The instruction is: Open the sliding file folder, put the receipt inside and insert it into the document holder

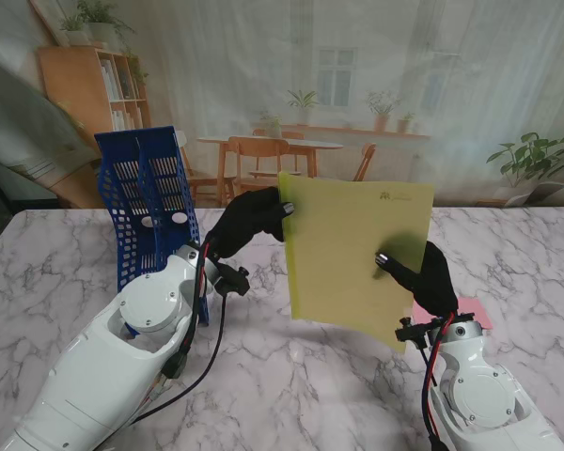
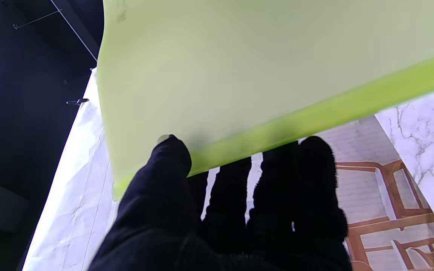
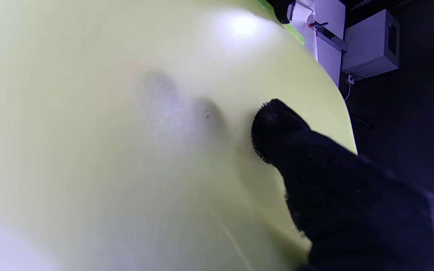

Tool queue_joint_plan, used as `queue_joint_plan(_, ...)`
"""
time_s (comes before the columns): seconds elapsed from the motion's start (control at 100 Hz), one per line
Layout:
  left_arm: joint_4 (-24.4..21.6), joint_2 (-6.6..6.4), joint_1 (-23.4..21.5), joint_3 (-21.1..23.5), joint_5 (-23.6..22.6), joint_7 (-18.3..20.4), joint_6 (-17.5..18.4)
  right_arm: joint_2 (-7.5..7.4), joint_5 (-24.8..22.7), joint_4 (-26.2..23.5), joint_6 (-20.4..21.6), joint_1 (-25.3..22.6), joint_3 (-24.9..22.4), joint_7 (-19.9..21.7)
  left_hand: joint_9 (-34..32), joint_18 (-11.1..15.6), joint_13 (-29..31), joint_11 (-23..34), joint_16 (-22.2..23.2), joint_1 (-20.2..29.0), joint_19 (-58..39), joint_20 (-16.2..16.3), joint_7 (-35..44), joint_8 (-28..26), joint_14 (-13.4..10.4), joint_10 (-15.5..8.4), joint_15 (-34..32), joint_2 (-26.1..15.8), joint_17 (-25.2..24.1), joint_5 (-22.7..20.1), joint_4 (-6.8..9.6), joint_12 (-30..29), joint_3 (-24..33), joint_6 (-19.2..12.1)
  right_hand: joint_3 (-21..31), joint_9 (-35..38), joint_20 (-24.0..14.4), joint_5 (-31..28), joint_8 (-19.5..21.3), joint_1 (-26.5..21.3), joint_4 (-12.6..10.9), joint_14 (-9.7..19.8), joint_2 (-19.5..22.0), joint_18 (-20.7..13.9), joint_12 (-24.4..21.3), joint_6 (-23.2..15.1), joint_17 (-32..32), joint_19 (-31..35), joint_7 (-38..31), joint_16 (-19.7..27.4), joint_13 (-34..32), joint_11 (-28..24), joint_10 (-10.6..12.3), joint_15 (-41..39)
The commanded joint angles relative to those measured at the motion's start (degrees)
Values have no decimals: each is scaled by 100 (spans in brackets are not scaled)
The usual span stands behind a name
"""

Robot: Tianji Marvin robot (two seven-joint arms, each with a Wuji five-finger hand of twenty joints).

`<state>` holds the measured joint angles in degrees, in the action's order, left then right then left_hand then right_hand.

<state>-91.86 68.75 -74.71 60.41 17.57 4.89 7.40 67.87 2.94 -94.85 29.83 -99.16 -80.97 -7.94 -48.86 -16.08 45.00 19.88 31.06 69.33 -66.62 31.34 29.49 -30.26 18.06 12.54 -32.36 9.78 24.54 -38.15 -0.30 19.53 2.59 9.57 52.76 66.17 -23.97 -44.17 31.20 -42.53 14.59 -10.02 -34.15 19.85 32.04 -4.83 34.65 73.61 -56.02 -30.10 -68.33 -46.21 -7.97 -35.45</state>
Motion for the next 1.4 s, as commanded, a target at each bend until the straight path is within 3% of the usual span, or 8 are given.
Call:
queue_joint_plan(0.0, -24, 24, -21, -5, -7, 81, -29, 30, -16, 17, 27, 9, 22, -31, -185, 290, 170, -6, -14, 464, -138, -77, 179, 88, -50, -37, -111, -35, 242, -241, -4, 22, 605, -102, 524, 141, 39, -311, 237, -450, -146, 40, 423, -196, 37, -989, 29, 149, -583, -98, -221, -201, 49, -252)
queue_joint_plan(0.27, 53, 40, -58, 22, -53, -8, 15, 45, -27, 9, 45, 11, 34, -96, -273, 330, 268, 60, -64, 396, -83, -181, 259, 174, -107, -69, -114, 29, 384, -282, -49, -5, 305, -88, 521, 150, 38, -316, 255, -444, -146, 44, 432, -209, 44, -1012, 48, 160, -584, -115, -235, -230, 61, -282)
queue_joint_plan(0.29, 62, 43, -59, 22, -41, -13, 24, 46, -26, 8, 44, 11, 35, -99, -287, 328, 278, 97, -69, 435, -104, -217, 320, 204, -107, -68, -134, 13, 394, -285, 90, -64, 16, -93, 523, 150, 38, -315, 255, -447, -147, 33, 429, -210, 44, -1013, 50, 161, -582, -116, -233, -231, 61, -283)
queue_joint_plan(0.34, 87, 50, -57, 17, -35, -32, 39, 46, -27, 2, 38, 8, 36, -101, -347, 324, 302, 174, -58, 413, -136, -225, 430, 149, -103, -70, -168, 49, 417, -324, 146, -46, -99, -104, 519, 150, 38, -315, 255, -443, -146, 40, 430, -211, 43, -1016, 51, 162, -580, -117, -233, -232, 61, -285)
queue_joint_plan(0.57, 158, 75, -40, -19, -155, -170, 103, 57, -30, 1, 52, 19, 50, -140, -562, 378, 503, 446, 87, 279, -380, -183, 769, 64, -126, -83, -443, 219, 628, -356, 182, 294, -128, -154, 520, 151, 42, -321, 262, -446, -150, 42, 435, -207, 37, -1028, 53, 160, -581, -117, -233, -234, 73, -285)
queue_joint_plan(0.85, 205, 97, -23, -124, -161, -185, -2, 117, -54, 39, 283, 68, 52, -381, -858, 370, 806, 339, -8, 350, -421, -316, 733, 436, -183, -101, -383, 222, 951, -551, 161, 100, -58, -45, 567, 183, 33, -385, 342, -432, -162, 85, 446, -254, 136, -1087, 188, 214, -609, -166, -338, -350, 86, -386)
queue_joint_plan(1.26, 198, 105, -9, -241, -114, -126, -166, 214, 107, 71, 491, 262, 149, -660, -744, 295, 703, 198, -91, 423, -306, -426, 581, 544, -112, 3, -242, 146, 855, -448, 138, -56, -37, 100, 639, 226, 34, -447, 443, -436, -169, 111, 446, -258, 350, -1059, 393, 256, -600, -285, -491, -465, 77, -542)
queue_joint_plan(1.39, 214, 107, -34, -210, -130, -158, -148, 252, -98, -475, 107, 126, 331, -935, -653, 275, 614, 163, -103, 458, -248, -448, 512, 544, -87, 18, -197, 110, 763, -401, 134, -80, -21, 117, 647, 247, 33, -456, 455, -436, -167, 105, 441, -249, 386, -1049, 420, 263, -591, -307, -518, -470, 69, -559)
